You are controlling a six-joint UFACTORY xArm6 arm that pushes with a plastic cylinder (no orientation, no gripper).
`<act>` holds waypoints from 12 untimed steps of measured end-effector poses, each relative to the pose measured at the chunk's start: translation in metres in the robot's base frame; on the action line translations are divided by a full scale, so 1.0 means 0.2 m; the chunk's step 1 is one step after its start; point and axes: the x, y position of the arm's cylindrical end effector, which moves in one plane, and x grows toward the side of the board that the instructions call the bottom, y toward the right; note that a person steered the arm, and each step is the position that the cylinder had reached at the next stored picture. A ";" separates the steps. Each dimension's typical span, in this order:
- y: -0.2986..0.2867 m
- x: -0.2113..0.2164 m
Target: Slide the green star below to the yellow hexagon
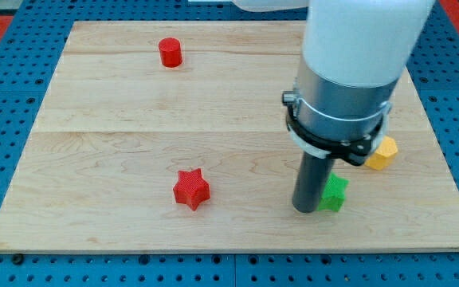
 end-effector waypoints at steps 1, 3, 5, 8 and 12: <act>0.09 0.00; -0.04 -0.11; 0.26 -0.05; 0.08 -0.11; 0.24 -0.12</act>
